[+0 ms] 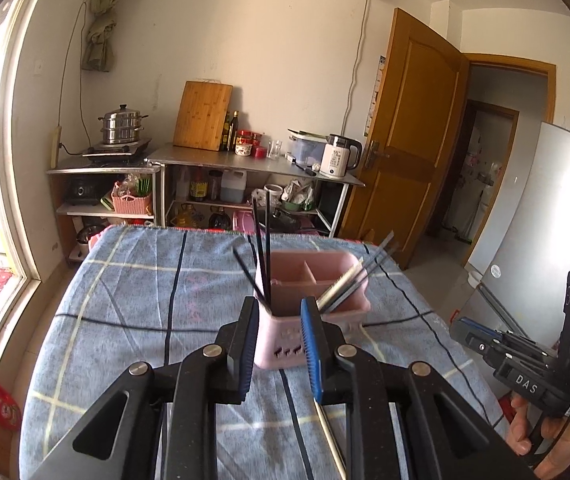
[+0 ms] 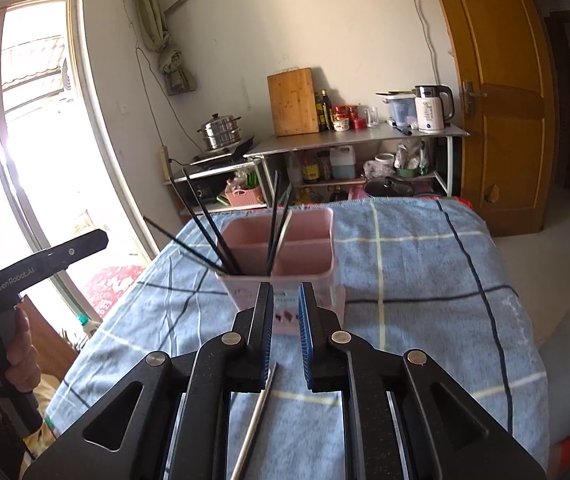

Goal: Organize utensils
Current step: 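Move both tools back toward the remaining wooden and metal chopsticks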

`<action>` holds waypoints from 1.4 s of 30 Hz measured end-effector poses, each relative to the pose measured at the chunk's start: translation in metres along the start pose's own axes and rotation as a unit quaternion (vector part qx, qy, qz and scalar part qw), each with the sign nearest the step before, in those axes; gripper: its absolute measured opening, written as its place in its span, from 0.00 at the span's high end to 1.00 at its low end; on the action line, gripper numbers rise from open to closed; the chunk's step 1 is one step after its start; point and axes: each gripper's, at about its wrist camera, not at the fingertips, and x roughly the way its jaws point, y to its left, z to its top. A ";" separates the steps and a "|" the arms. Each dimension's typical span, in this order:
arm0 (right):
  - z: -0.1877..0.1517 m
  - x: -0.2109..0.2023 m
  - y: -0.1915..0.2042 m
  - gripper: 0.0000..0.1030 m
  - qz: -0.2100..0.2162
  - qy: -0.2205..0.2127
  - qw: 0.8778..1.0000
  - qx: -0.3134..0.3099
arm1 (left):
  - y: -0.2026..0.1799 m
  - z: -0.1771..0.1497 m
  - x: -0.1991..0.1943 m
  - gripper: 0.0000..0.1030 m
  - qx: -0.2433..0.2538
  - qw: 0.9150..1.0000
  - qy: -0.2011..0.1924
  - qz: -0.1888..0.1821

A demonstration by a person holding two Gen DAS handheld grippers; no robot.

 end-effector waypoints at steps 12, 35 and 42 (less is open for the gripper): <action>-0.061 -0.011 -0.004 0.87 -0.007 0.041 0.999 0.008 | -0.011 -0.087 -0.009 0.80 0.001 0.999 0.039 0.005; -0.119 0.023 0.021 0.87 0.010 0.118 0.993 -0.018 | -0.016 -0.142 -0.002 0.80 0.006 0.998 0.070 0.003; -0.130 0.057 0.025 0.83 0.015 0.162 0.987 -0.014 | -0.002 -0.145 0.004 0.80 -0.009 0.997 0.078 0.009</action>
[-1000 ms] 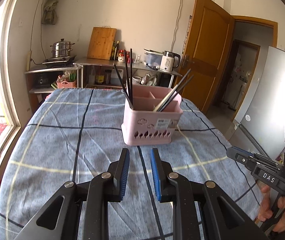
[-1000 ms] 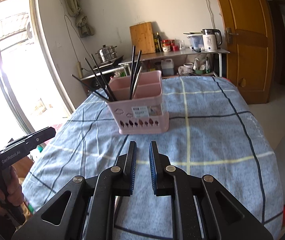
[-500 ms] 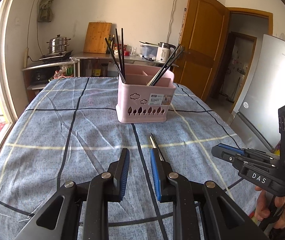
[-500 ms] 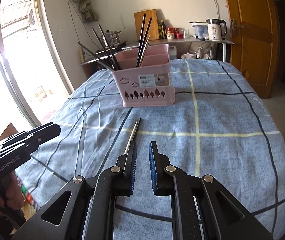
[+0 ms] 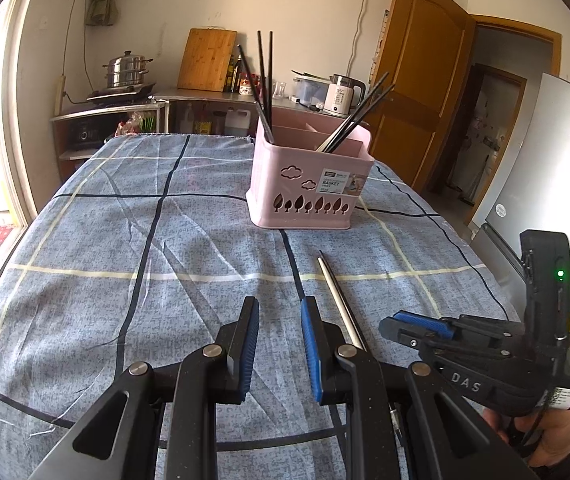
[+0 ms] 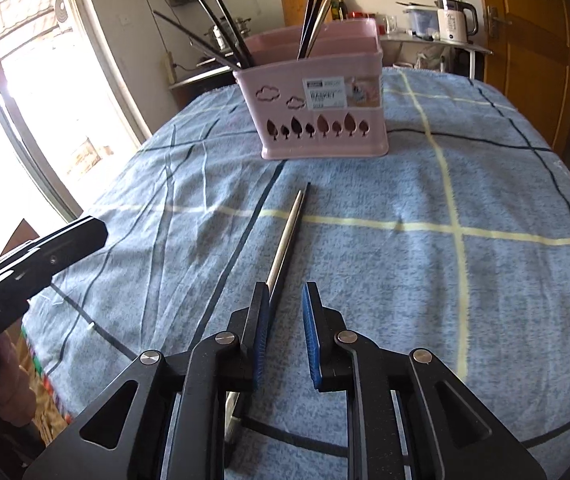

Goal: Organize utensils
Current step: 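Move both tools back toward the remaining wooden and metal chopsticks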

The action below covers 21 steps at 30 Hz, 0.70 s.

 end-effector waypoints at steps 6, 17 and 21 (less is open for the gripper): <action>0.006 0.025 0.003 0.83 -0.006 0.029 1.000 0.000 | 0.009 0.000 0.007 0.80 -0.010 1.000 0.007 0.000; 0.007 0.032 0.002 0.84 -0.022 0.035 0.999 0.001 | 0.010 -0.003 0.021 0.80 -0.013 1.000 0.028 -0.002; 0.006 0.029 -0.003 0.88 -0.020 0.041 0.999 0.002 | 0.005 -0.003 0.027 0.80 -0.012 0.999 0.037 -0.009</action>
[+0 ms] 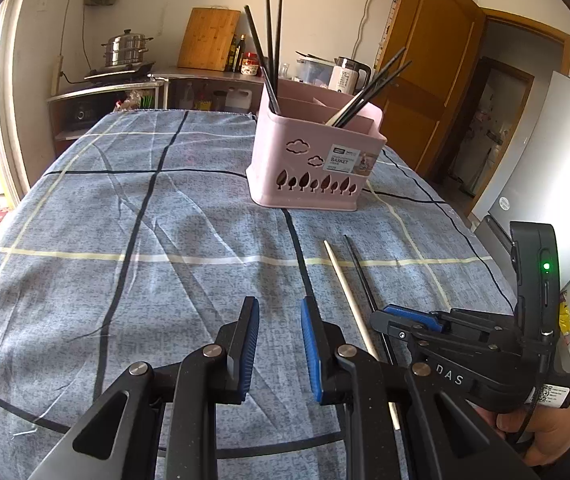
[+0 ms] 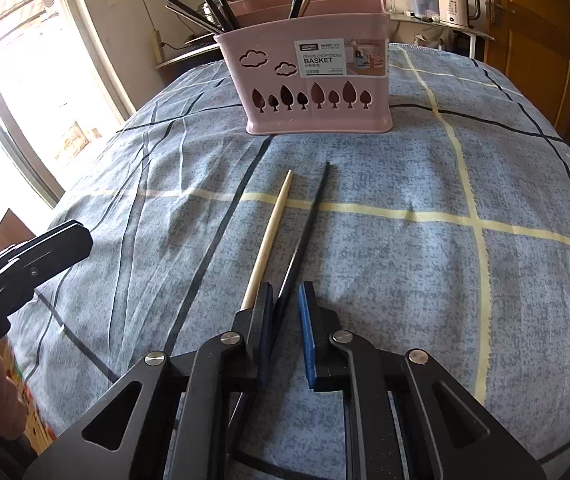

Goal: Organize utensils
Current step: 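Move both tools back toward the remaining wooden and metal chopsticks, then grasp the wooden chopstick with the left tool while the right tool grasps the black chopstick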

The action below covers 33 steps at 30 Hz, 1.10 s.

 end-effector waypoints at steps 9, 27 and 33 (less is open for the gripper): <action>-0.012 -0.015 -0.021 0.90 0.006 0.011 1.000 0.011 | -0.030 0.009 0.046 0.80 0.008 0.998 0.046 -0.038; -0.006 -0.024 -0.050 0.90 0.011 0.002 0.999 0.045 | -0.046 0.008 0.092 0.94 0.037 0.996 0.079 -0.016; 0.014 -0.008 -0.052 0.89 -0.002 -0.002 0.999 0.043 | -0.026 0.009 0.082 0.94 0.013 0.996 0.083 0.000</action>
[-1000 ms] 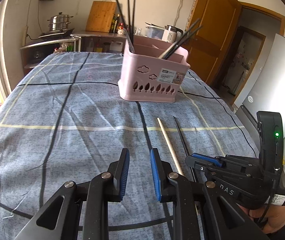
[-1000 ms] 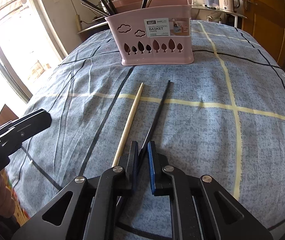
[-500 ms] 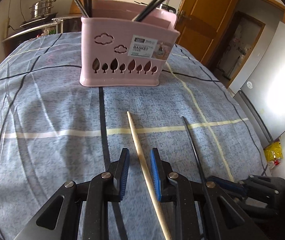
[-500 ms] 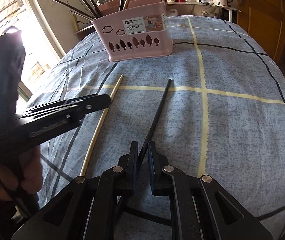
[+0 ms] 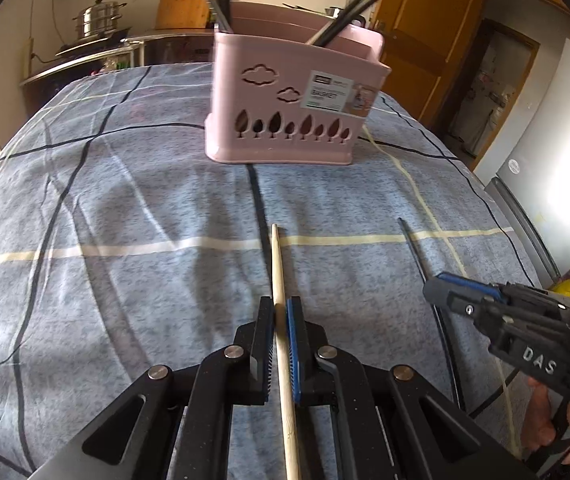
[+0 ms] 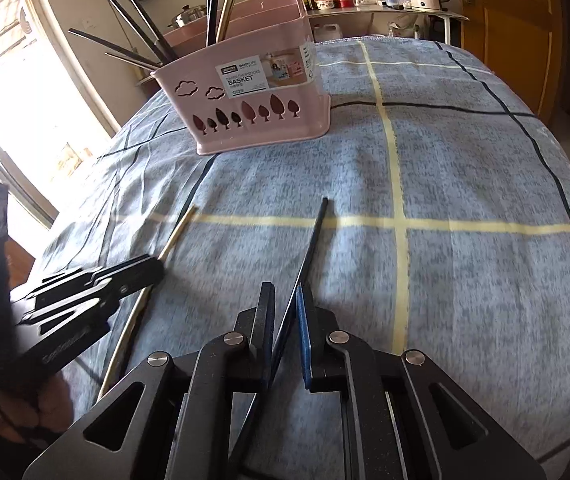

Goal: Organize utensils
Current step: 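Grasp the wooden chopstick with the left tool while the right tool grasps the black chopstick, then lift both held chopsticks upright and carry them over the pink basket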

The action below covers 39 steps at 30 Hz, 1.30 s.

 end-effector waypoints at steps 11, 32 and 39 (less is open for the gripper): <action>0.026 0.019 -0.011 0.89 -0.015 0.008 1.000 0.007 | -0.005 0.035 0.025 0.90 0.037 0.999 0.025 0.011; 0.052 -0.002 -0.007 0.95 0.010 -0.016 1.000 0.018 | -0.014 0.063 -0.004 0.96 0.058 0.998 -0.005 0.023; 0.078 -0.053 0.010 0.96 0.021 -0.082 0.996 -0.001 | -0.021 0.092 -0.056 0.96 0.060 0.996 -0.062 0.008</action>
